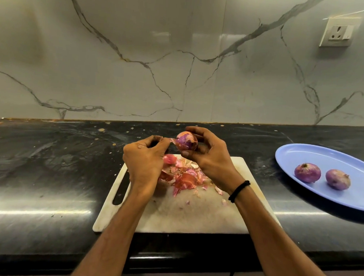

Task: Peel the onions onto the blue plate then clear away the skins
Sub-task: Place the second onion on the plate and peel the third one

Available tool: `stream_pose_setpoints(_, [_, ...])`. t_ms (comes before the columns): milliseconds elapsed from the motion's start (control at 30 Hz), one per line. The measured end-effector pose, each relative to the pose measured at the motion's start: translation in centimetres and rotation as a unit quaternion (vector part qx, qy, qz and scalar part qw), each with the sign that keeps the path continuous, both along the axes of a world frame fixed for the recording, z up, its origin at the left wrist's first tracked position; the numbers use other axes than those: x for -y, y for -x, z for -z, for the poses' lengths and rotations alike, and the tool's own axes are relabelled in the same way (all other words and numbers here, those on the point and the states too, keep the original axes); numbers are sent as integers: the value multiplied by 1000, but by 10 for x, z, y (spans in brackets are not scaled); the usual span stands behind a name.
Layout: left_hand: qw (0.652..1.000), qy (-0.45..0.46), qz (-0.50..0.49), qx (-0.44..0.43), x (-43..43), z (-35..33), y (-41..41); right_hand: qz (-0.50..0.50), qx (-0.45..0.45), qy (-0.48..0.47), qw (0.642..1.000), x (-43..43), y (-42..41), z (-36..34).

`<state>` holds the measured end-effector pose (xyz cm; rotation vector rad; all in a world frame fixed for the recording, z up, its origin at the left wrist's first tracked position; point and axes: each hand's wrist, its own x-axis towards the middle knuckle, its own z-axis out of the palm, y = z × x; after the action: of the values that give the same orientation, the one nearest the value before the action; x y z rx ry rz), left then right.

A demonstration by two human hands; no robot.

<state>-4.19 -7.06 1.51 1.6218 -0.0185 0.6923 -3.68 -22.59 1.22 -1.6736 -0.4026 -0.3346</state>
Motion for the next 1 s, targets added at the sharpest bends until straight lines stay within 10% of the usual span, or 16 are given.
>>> stream_pose_setpoints(700, [990,69,110,-48,3,-4,-3,-59,-77,-147,984,4,-1,-3])
stream_pose_setpoints(833, [998,-5,56,-28,1,-1,-4,-101,-108,-243,959,8,0,-9])
stream_pose_setpoints(1000, [993,-109,32,25,0,4,-5,-49,-96,-128,986,9,0,-4])
